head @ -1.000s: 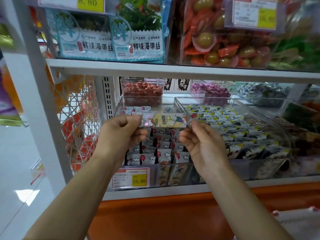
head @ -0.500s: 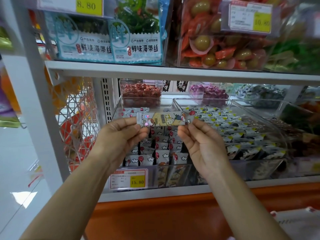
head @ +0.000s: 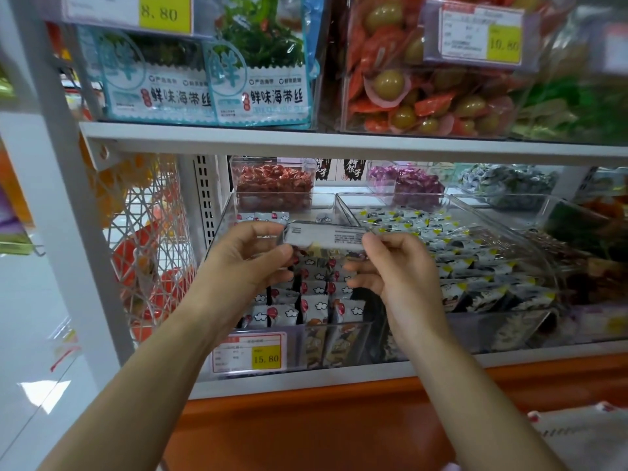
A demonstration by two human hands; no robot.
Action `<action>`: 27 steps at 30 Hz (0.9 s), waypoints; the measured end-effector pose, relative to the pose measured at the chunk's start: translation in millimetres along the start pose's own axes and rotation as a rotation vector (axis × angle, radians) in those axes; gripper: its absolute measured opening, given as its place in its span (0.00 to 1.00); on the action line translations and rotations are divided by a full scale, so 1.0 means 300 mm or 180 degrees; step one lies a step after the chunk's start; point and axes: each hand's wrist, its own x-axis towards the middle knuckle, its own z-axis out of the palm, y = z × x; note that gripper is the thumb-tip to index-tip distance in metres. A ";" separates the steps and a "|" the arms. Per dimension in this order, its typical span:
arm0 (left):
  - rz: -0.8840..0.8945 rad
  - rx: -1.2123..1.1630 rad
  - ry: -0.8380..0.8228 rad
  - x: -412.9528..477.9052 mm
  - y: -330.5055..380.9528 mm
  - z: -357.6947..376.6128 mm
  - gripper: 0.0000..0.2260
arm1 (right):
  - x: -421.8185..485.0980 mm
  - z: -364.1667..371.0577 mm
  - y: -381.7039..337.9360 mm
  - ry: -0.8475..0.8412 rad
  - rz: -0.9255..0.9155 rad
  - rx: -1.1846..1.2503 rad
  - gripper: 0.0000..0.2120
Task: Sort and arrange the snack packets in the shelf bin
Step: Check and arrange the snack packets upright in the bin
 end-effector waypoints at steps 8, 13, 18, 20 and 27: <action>0.0132 0.0097 0.0057 0.000 0.003 0.003 0.12 | -0.008 -0.009 0.006 -0.0428 -0.0090 -0.0485 0.12; 0.0386 0.0622 -0.0063 -0.010 0.010 0.007 0.16 | -0.015 -0.008 -0.003 -0.0266 -0.0328 -0.0770 0.08; 0.0579 0.1345 -0.0080 -0.021 0.022 0.016 0.19 | -0.020 -0.006 -0.003 -0.0112 -0.0467 -0.0998 0.05; 0.0669 0.1633 -0.0144 -0.031 0.029 0.030 0.17 | -0.023 -0.002 -0.006 -0.0014 -0.0557 -0.1131 0.06; 0.0282 0.1320 -0.0181 -0.035 0.041 0.048 0.02 | -0.029 0.011 -0.004 -0.0124 -0.0903 -0.1557 0.07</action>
